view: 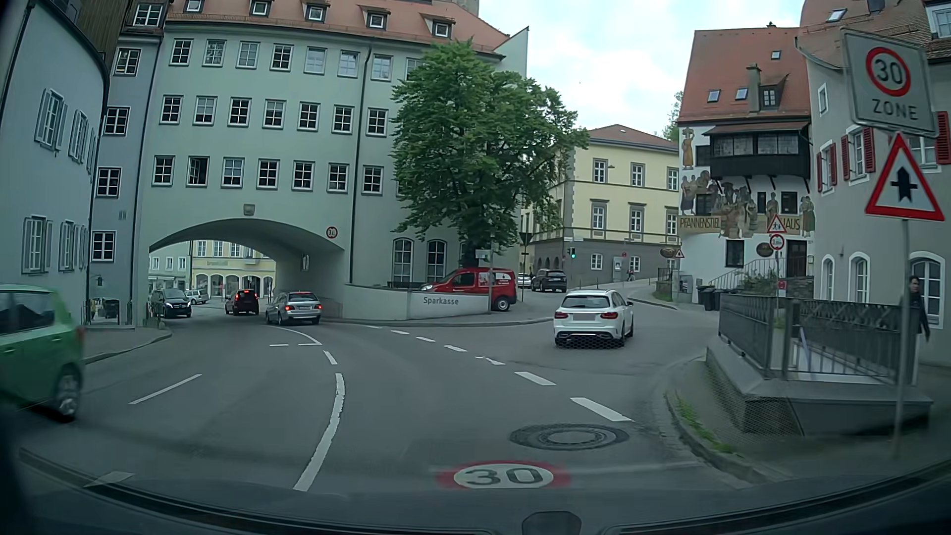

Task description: Follow the waypoints while adhering to traffic rules and regulations

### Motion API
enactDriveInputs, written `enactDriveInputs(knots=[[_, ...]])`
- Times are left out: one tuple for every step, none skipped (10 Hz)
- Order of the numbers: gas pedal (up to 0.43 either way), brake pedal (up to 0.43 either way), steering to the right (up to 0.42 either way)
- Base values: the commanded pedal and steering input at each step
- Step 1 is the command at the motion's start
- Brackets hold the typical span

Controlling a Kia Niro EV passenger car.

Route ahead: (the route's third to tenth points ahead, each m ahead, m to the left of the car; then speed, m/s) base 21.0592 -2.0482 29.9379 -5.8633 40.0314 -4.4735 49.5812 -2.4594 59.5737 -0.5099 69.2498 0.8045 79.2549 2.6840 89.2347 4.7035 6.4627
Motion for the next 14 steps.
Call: enactDriveInputs(knots=[[0.000,0.000,-0.038],[0.000,0.000,-0.003],[0.000,0.000,0.033],[0.000,0.000,0.058],[0.000,0.000,0.087],[0.000,0.000,0.107],[0.000,0.000,0.126],[0.000,0.000,0.148],[0.000,0.000,0.168],[0.000,0.000,0.190],[0.000,0.000,0.211],[0.000,0.000,0.222],[0.000,0.000,0.234],[0.008,0.000,0.241]])
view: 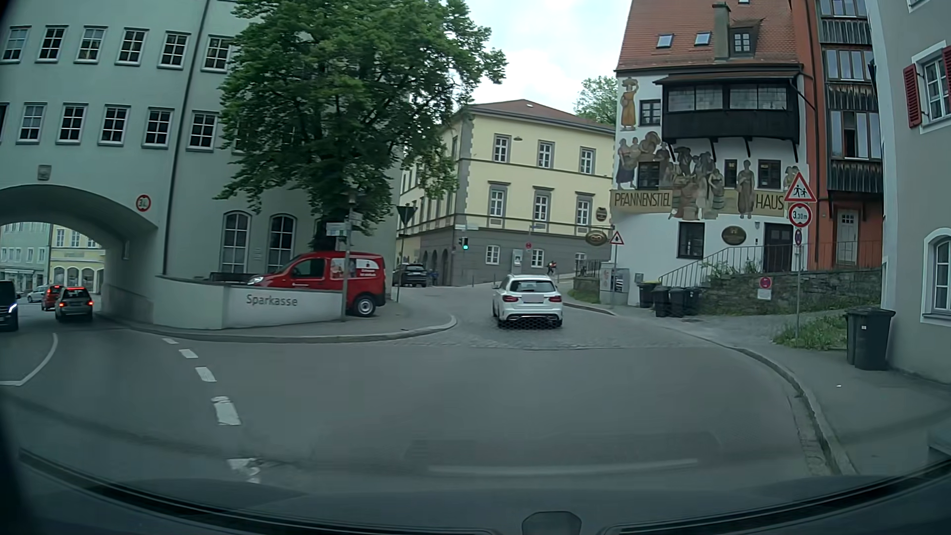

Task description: Follow the waypoints while adhering to traffic rules and regulations

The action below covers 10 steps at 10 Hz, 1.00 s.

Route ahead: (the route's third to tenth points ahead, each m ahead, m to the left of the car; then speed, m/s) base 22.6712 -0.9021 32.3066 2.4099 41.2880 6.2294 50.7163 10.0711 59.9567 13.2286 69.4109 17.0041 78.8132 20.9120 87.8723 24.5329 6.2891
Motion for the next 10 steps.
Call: enactDriveInputs(knots=[[0.020,0.000,0.241],[0.020,0.000,0.228],[0.059,0.000,0.211],[0.098,0.000,0.197],[0.098,0.000,0.185],[0.110,0.000,0.175],[0.110,0.000,0.154],[0.110,0.000,0.126],[0.110,0.000,0.085],[0.110,0.000,0.039]])
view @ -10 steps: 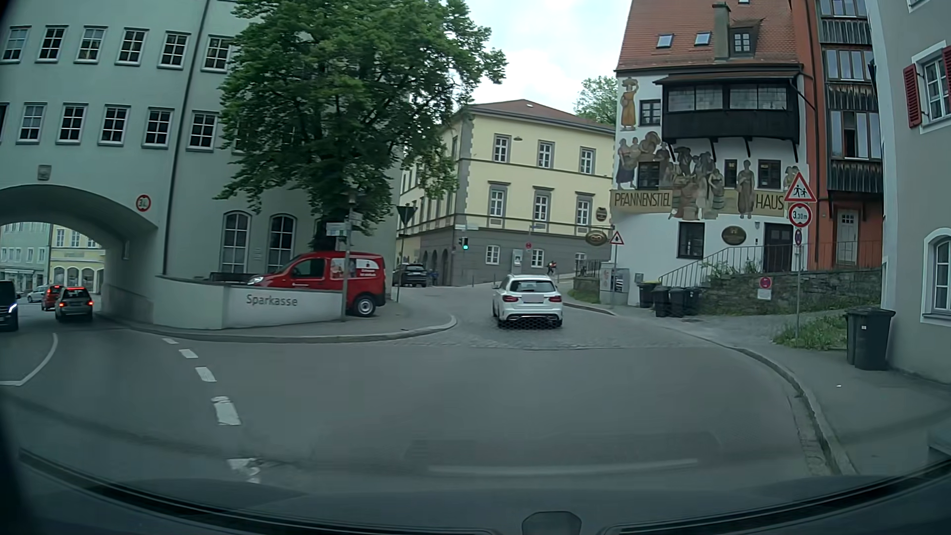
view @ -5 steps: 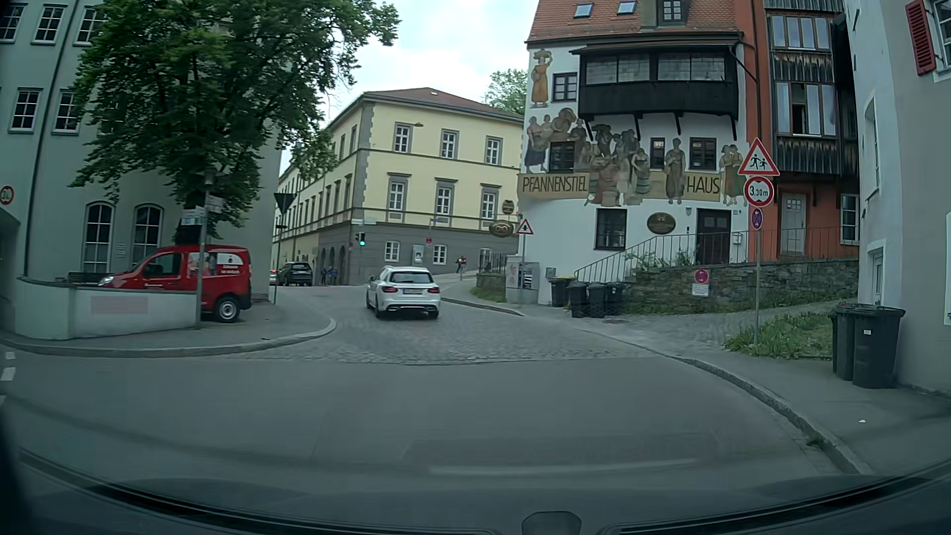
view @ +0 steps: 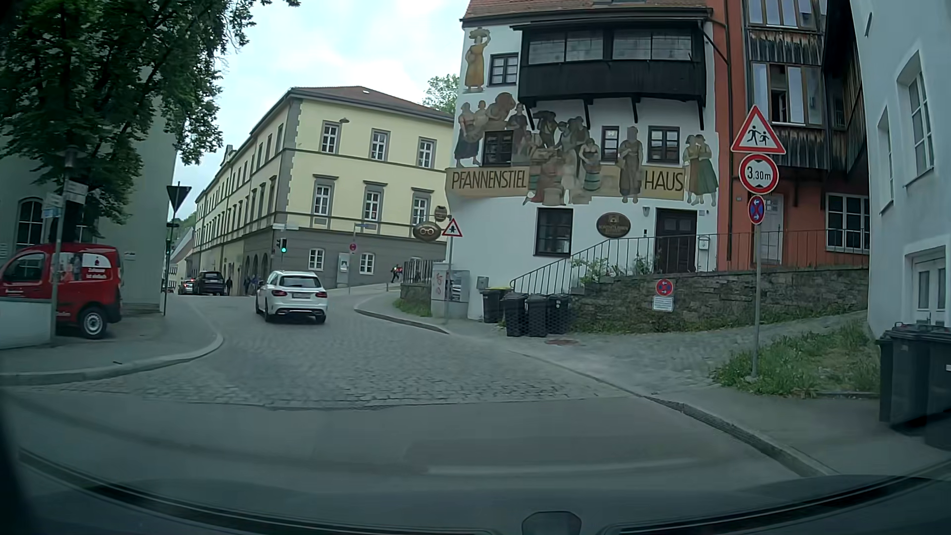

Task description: Follow the waypoints while adhering to traffic rules and regulations

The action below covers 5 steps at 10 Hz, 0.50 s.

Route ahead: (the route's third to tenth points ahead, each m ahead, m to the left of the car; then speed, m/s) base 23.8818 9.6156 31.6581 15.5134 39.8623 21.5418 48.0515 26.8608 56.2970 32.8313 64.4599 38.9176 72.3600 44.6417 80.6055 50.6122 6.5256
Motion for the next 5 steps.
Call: enactDriveInputs(knots=[[0.110,0.000,0.006],[0.110,0.000,-0.026],[0.110,0.000,-0.050],[0.110,0.000,-0.077],[0.110,0.000,-0.111]])
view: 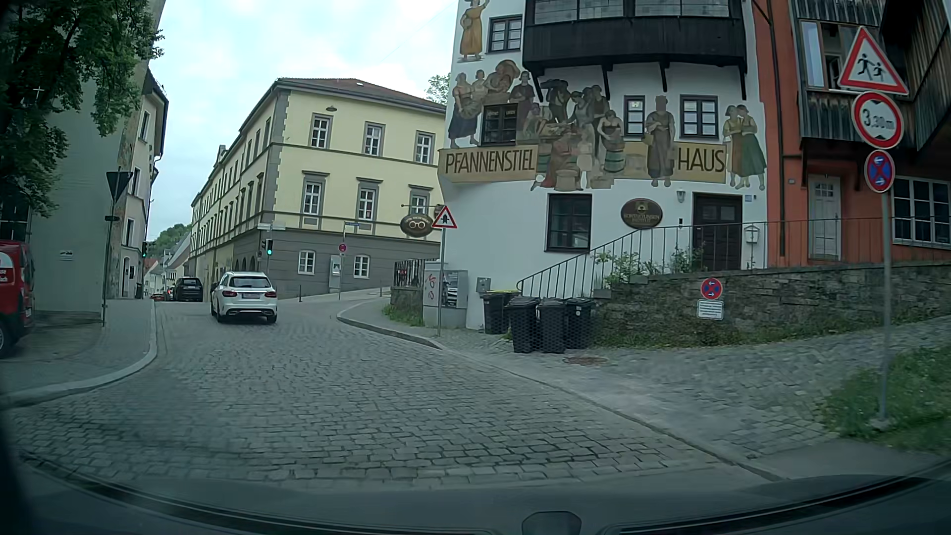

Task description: Follow the waypoints while adhering to traffic rules and regulations

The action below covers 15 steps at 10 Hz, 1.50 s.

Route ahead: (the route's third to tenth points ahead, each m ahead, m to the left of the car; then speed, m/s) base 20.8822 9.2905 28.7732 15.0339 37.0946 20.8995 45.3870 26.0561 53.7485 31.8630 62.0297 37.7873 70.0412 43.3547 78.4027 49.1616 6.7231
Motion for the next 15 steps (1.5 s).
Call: enactDriveInputs(knots=[[0.110,0.000,-0.133],[0.110,0.000,-0.152],[0.110,0.000,-0.167],[0.110,0.000,-0.171],[0.110,0.000,-0.172],[0.110,0.000,-0.174],[0.110,0.000,-0.174],[0.110,0.000,-0.175],[0.110,0.000,-0.173],[0.110,0.000,-0.172],[0.110,0.000,-0.172],[0.110,0.000,-0.169],[0.110,0.000,-0.159],[0.110,0.000,-0.154],[0.110,0.000,-0.147]])
